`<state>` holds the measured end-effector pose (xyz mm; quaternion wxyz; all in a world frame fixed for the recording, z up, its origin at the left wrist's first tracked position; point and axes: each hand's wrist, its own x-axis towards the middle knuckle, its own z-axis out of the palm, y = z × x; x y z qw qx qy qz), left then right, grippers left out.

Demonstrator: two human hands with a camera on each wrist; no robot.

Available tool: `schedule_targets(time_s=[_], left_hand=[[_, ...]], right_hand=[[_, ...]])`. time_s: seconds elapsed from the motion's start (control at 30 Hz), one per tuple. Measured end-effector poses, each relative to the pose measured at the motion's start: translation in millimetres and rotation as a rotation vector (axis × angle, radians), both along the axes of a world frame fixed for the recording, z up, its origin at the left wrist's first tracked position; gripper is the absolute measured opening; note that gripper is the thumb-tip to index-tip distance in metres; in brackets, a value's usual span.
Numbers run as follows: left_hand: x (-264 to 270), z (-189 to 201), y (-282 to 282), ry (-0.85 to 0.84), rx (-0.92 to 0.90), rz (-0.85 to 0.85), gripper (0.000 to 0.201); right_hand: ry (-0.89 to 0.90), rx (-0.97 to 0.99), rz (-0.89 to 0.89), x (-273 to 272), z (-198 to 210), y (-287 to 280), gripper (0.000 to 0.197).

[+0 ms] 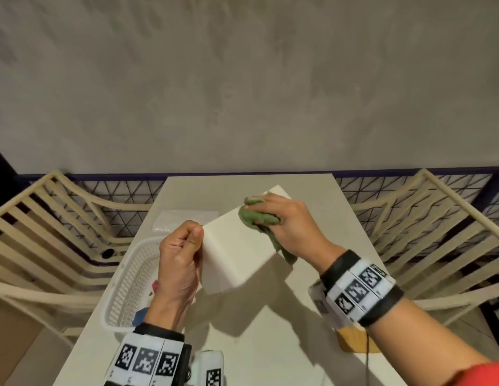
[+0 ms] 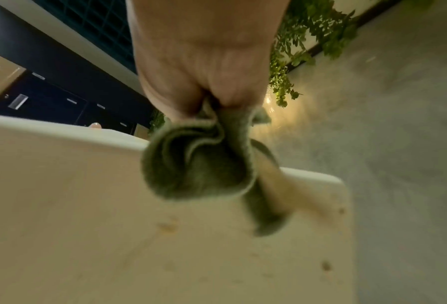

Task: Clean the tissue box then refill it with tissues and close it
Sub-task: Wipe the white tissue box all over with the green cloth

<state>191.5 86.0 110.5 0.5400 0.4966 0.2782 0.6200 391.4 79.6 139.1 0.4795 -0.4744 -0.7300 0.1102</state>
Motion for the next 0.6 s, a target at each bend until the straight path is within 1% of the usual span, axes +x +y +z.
schedule_targets(time_s=[0.03,0.1,0.13,0.17,0.2,0.27,0.33,0.37,0.4,0.47,0.5,0.6], left_hand=[[3,2,0,0.020,0.002,0.015,0.031],[3,3,3,-0.013,-0.017,0.028,0.026],[2,3,5,-0.046,-0.035,0.010,0.023],[-1,2,5,-0.060,-0.053,-0.016,0.024],[-2,-1,5,-0.048,-0.063,-0.042,0.028],[-2,-7,1,-0.026,-0.080,-0.059,0.036],[2,-7,-1,-0.024,-0.073,-0.055,0.035],[3,-6,-1,-0.031,-0.065,-0.040,0.032],[2,-4,0,-0.048,-0.057,-0.023,0.027],[-2,-1,1,-0.080,-0.049,-0.031,0.026],[-4,0,0,-0.067,-0.049,-0.039,0.029],[-3,-2,-5,0.033,-0.030,-0.027,0.034]], right_hand=[[-0.003,0.006,0.001,-10,4,0,0.032],[-0.019,0.023,0.128,-29,3,-12,0.030],[-0.045,0.039,0.200,-31,0,-21,0.030],[-0.071,0.041,0.228,-27,-3,-24,0.029],[-0.078,0.028,0.209,-20,-5,-21,0.027],[-0.021,-0.024,0.096,-8,-2,-6,0.026],[0.004,-0.036,0.034,-15,6,1,0.028],[-0.016,-0.018,0.059,-25,9,-1,0.028],[-0.054,0.011,0.122,-34,9,-8,0.027],[-0.108,0.052,0.245,-35,3,-21,0.027],[-0.110,0.037,0.245,-25,3,-20,0.026],[-0.051,-0.039,0.033,1,2,-5,0.026]])
